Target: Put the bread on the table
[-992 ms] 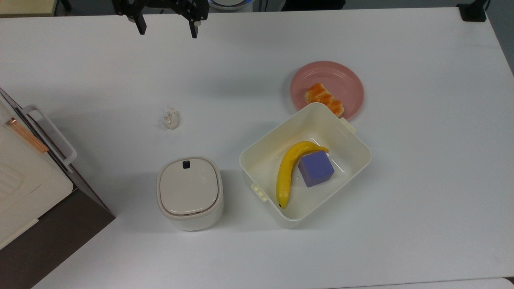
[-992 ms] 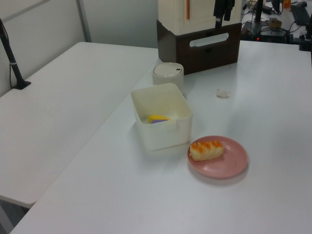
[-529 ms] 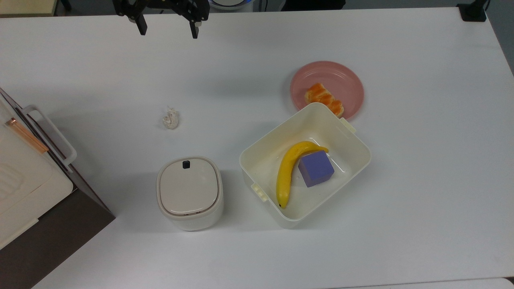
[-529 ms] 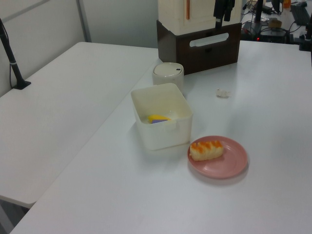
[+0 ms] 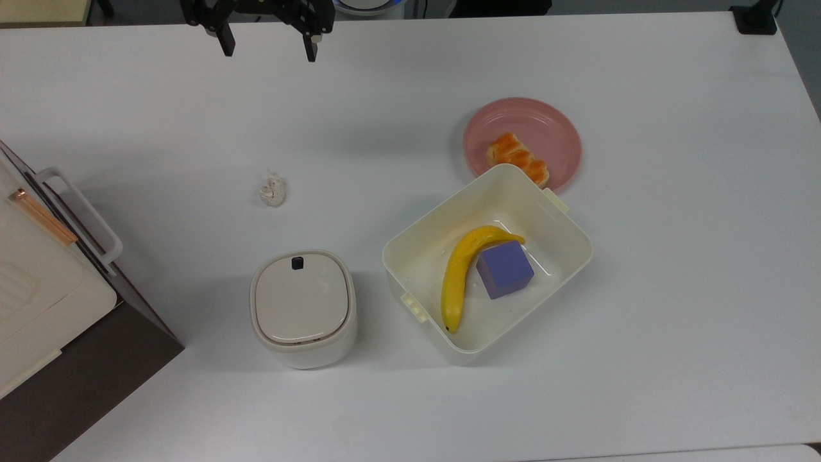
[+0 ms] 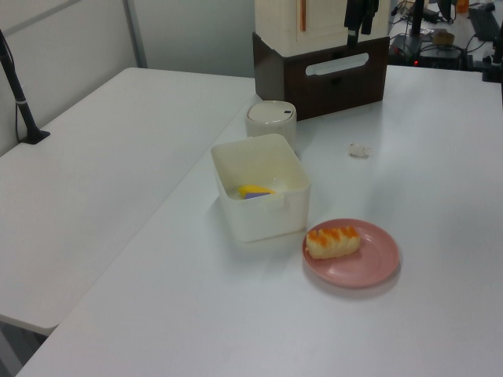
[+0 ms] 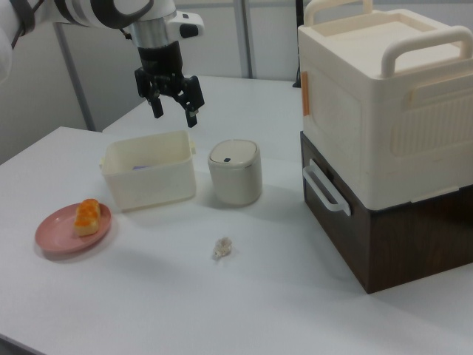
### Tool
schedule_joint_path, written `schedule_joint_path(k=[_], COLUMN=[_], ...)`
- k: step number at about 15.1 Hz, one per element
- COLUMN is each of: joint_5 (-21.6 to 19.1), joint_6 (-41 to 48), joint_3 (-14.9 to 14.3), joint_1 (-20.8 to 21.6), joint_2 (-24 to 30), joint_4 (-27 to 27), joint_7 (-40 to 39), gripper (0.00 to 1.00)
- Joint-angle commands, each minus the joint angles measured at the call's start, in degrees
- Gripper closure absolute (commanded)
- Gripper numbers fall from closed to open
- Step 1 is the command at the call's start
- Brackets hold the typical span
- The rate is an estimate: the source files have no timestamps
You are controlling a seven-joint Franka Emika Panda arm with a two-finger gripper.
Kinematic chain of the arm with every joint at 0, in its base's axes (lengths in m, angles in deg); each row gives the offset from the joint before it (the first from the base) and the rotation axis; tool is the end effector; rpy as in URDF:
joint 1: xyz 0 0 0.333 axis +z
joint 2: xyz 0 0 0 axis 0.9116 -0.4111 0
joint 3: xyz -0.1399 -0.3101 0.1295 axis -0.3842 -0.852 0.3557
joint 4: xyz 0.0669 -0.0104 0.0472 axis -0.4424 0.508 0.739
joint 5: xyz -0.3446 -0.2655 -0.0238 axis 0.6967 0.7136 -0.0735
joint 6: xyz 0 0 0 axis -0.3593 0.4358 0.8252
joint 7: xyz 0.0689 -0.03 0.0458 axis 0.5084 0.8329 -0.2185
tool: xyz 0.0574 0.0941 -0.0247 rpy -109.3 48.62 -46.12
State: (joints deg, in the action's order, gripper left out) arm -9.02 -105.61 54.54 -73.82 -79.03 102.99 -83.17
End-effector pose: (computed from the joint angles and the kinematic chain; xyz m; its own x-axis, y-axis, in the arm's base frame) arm 0.6575 -0.0677 0.6723 0.9944 -0.0907 0.0541 -0.0895 -0.9957 -0.0237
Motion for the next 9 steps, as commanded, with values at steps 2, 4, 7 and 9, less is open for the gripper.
schedule_joint_path(k=[2, 4, 7, 9], joint_5=[1.5, 3.6, 4.4, 7.7], joint_6=[1.5, 3.8, 3.8, 3.5], joint_3=[0.2, 2.0, 2.9, 5.9], joint_1=[1.1, 0.8, 0.8, 0.9], joint_2=[1.3, 1.0, 1.1, 1.7], joint_4=[2.1, 2.0, 3.4, 6.3], joint_7=[-3.6, -9.1, -10.2, -10.3], gripper=[0.0, 0.0, 0.0, 0.0])
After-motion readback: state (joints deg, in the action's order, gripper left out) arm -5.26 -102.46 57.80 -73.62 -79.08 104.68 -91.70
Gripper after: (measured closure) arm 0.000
